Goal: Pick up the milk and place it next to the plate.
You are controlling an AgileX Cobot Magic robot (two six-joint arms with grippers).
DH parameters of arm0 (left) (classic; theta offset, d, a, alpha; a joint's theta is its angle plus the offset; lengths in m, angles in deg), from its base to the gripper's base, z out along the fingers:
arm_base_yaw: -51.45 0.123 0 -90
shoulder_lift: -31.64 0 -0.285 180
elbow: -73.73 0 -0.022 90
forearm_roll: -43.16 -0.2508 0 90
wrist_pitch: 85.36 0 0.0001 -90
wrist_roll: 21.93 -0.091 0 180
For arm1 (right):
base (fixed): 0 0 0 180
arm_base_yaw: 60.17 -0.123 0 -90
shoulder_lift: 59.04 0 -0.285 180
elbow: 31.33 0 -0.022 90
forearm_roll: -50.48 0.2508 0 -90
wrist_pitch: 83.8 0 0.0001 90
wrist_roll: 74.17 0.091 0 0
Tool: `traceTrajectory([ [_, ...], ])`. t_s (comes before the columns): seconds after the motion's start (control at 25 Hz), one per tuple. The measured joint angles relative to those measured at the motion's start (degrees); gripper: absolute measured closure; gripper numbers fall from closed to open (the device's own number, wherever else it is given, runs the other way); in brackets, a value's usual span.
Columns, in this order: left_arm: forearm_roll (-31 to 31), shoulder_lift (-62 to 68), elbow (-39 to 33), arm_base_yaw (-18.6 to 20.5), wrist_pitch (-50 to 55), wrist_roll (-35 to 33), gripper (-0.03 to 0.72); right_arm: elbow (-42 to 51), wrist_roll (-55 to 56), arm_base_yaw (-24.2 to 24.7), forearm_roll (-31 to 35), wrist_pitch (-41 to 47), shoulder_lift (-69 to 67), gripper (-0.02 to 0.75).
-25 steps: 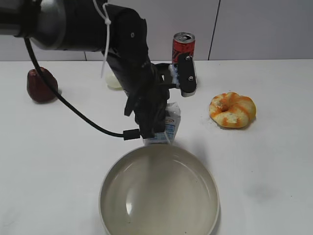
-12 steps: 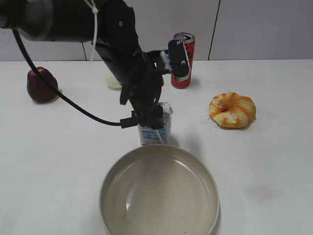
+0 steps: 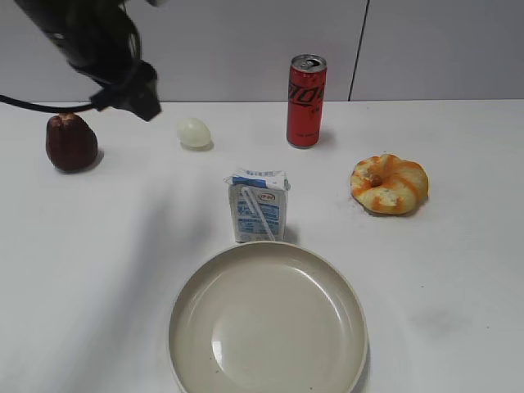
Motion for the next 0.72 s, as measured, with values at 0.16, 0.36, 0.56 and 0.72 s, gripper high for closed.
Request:
traceTrajectory([
  [0.16, -1.91, -3.65, -1.38, 7.16, 5.10, 13.54, 0.111, 0.00, 0.00, 0.00, 0.00, 0.00, 0.00, 0.238],
  [0.36, -2.33, -11.61, -12.50, 13.31, 4.74, 18.04, 0.113, 0.00, 0.00, 0.00, 0.00, 0.00, 0.00, 0.238],
  [0.56, -0.75, -23.36, -27.06, 15.07, -2.75, 19.29, 0.115, 0.00, 0.00, 0.00, 0.00, 0.00, 0.00, 0.238],
  [0.72, 0.57, -31.53, -36.34, 15.07, -0.78, 19.36, 0.115, 0.00, 0.00, 0.00, 0.00, 0.00, 0.00, 0.238],
])
